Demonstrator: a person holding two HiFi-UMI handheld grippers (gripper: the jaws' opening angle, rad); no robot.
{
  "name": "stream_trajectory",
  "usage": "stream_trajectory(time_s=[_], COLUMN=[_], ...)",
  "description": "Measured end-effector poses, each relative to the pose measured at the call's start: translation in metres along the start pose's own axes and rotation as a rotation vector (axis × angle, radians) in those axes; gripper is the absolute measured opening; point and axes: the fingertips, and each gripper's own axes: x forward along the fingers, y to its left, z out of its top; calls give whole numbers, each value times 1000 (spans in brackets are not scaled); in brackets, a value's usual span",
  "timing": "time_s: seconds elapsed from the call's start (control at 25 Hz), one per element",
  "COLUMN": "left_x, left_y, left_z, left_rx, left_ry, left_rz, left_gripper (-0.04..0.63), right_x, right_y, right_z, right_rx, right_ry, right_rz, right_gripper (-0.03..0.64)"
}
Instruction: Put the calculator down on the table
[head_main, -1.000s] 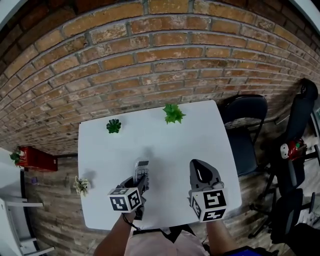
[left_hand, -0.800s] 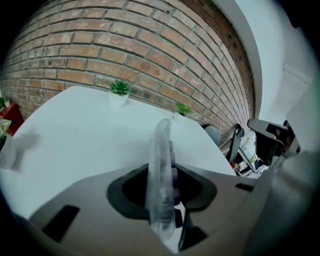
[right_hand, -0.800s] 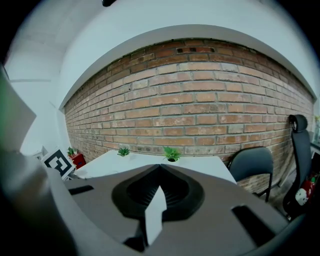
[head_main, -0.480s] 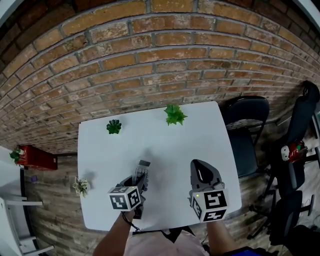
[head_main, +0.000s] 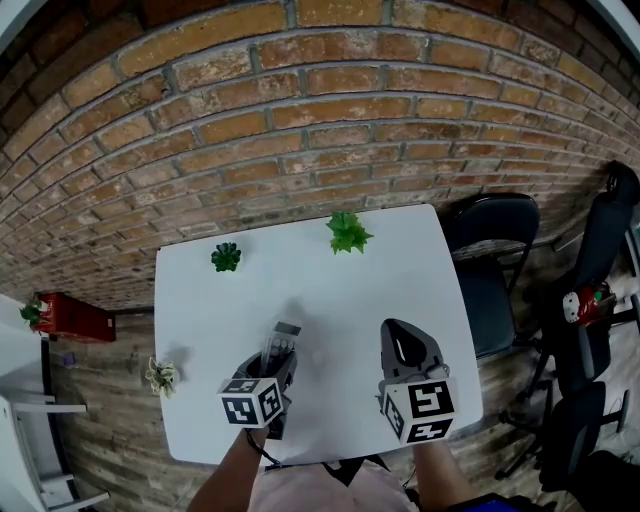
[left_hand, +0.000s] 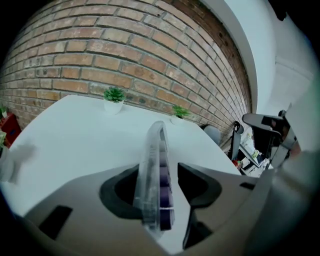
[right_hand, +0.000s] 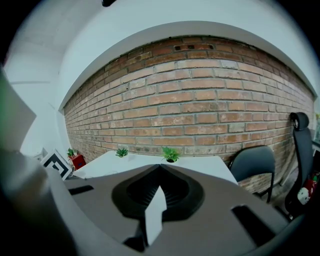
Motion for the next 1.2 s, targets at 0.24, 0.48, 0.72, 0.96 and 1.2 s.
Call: stream_trajectory(time_s=[0.24, 0.48, 0.72, 0.96, 1.2], left_x=[1, 2, 2, 3, 4], left_y=[3, 6, 9, 16, 19], left_z=[0, -1, -2, -7, -12], left_rx=[16, 33, 87, 109, 111], left_ry=[-6, -5, 4, 18, 25], left_rz=[12, 16, 38, 71, 78], left_gripper=[245, 256, 270, 291, 307], right_x=[2, 1, 1, 0, -2], right_y=[0, 2, 4, 5, 4], right_z=[0, -2, -2, -3, -3], right_rx=[10, 10, 8, 6, 6], right_ry=[3, 5, 6, 8, 10], right_rz=[3, 0, 0, -2, -6], right_gripper=[3, 3, 3, 3, 3])
